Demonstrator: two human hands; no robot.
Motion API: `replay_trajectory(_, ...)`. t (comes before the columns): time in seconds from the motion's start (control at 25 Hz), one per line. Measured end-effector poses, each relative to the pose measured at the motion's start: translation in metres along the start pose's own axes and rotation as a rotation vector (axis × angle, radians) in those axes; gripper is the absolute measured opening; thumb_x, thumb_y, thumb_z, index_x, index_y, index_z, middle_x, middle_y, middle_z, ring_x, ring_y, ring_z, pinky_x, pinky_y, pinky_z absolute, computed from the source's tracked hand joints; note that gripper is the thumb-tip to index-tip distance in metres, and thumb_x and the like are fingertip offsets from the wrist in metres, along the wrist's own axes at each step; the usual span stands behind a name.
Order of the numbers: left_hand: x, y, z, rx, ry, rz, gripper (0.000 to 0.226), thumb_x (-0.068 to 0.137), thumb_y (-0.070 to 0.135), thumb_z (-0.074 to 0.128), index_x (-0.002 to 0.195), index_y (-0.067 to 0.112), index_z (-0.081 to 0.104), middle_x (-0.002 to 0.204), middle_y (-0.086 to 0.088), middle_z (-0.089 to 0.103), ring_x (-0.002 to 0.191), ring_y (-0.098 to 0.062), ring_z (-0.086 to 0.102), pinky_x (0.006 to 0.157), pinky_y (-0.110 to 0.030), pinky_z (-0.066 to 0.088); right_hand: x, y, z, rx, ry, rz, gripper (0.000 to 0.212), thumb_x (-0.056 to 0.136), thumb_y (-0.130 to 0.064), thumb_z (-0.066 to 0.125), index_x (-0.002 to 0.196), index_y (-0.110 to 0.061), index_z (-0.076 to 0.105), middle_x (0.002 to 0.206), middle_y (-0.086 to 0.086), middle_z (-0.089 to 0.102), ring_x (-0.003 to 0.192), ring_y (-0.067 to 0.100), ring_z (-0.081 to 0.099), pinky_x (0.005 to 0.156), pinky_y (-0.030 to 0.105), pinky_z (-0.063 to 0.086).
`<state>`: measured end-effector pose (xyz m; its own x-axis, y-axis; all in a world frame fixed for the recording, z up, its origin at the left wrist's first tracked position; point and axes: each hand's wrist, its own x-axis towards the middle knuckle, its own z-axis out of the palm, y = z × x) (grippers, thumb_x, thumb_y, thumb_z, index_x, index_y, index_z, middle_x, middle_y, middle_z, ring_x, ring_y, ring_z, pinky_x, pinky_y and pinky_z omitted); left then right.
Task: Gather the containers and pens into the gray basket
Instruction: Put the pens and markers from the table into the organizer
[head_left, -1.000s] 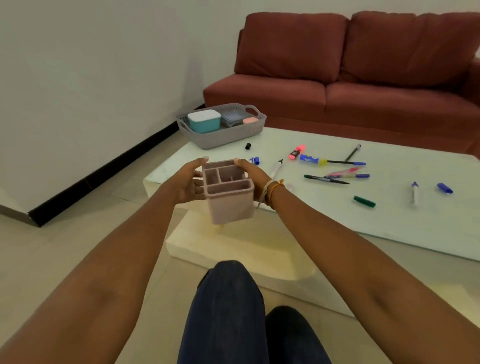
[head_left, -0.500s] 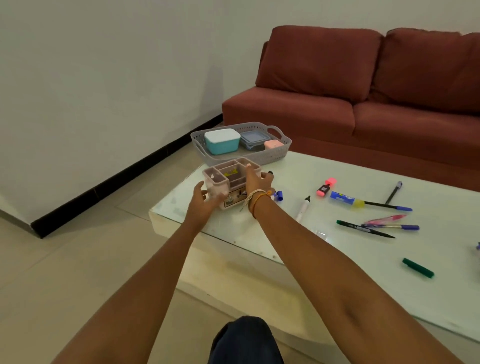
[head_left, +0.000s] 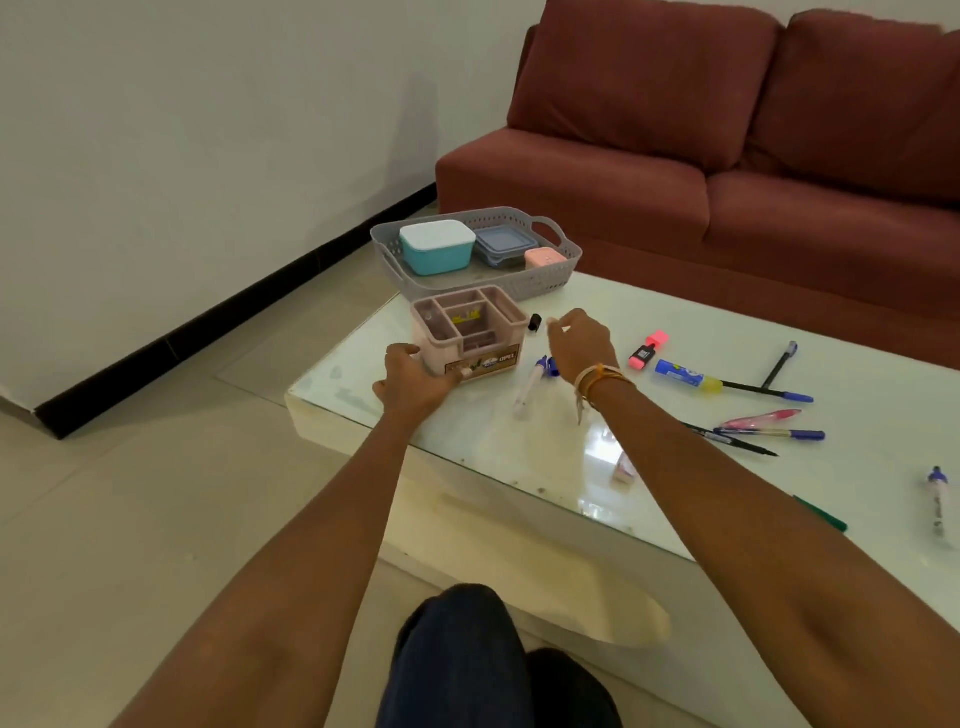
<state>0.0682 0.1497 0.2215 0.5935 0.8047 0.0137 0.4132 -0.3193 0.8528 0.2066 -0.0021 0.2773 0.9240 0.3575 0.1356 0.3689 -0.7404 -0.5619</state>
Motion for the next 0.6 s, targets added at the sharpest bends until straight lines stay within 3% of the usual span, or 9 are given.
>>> replay_trajectory(0.08,-0.001,-0.004,0.002,0.013,0.037,0.027,0.079,0.066,0.046,0.082,0.119,0.009,0.036,0.122,-0.008,0.044,0.112,-0.025,0.048,0.098,-0.041,0.032,0.008,0.016,-0.002,-0.068,-0.083,-0.016,0.037,0.094,-0.019,0.050,0.128,-0.004,0.053,0.133,0.016,0.055,0.124,0.030,0.050,0.103,0.037,0.042)
replay_trajectory(0.2,-0.012,-0.004,0.006,-0.032,0.207,0.085,0.068,0.067,0.043,0.083,0.105,0.006,0.041,0.109,-0.011,0.041,0.088,-0.021,0.044,0.079,-0.035,0.042,0.015,0.022,0.005,-0.260,-0.289,-0.098,0.053,0.090,-0.023,0.059,0.138,-0.006,0.044,0.144,0.012,0.045,0.132,0.028,0.044,0.108,0.033,0.036)
replay_trajectory(0.32,-0.046,0.000,0.027,-0.191,0.456,0.149,0.038,0.075,0.029,0.077,0.081,0.011,0.045,0.093,-0.006,0.042,0.071,-0.018,0.040,0.065,-0.034,0.043,0.024,0.029,0.012,-0.339,-0.359,-0.121,0.054,0.089,-0.026,0.060,0.137,-0.007,0.044,0.141,0.012,0.048,0.128,0.028,0.047,0.105,0.033,0.039)
replay_trajectory(0.4,-0.073,0.009,0.050,-0.151,0.420,0.206,0.028,0.081,0.028,0.071,0.073,0.013,0.049,0.083,-0.004,0.050,0.067,-0.019,0.046,0.063,-0.036,0.046,0.029,0.034,0.015,-0.361,-0.342,-0.163,0.048,0.087,-0.024,0.062,0.132,-0.009,0.051,0.134,0.012,0.054,0.122,0.027,0.052,0.102,0.033,0.042)
replay_trajectory(0.48,-0.084,0.021,0.077,0.019,0.277,0.289,0.022,0.085,0.036,0.065,0.083,0.015,0.058,0.088,-0.003,0.057,0.073,-0.018,0.054,0.064,-0.031,0.044,0.033,0.038,0.018,-0.349,-0.300,-0.181,0.043,0.085,-0.022,0.064,0.125,-0.009,0.058,0.126,0.012,0.059,0.115,0.027,0.056,0.098,0.033,0.046)
replay_trajectory(0.6,-0.080,0.041,0.103,0.398,0.150,0.280,0.047,0.089,0.049,0.056,0.118,0.013,0.054,0.112,-0.006,0.055,0.094,-0.020,0.058,0.076,-0.030,0.046,0.028,0.044,0.015,-0.225,-0.204,-0.149,0.042,0.080,-0.023,0.071,0.117,-0.006,0.060,0.113,0.012,0.062,0.107,0.025,0.057,0.091,0.031,0.048)
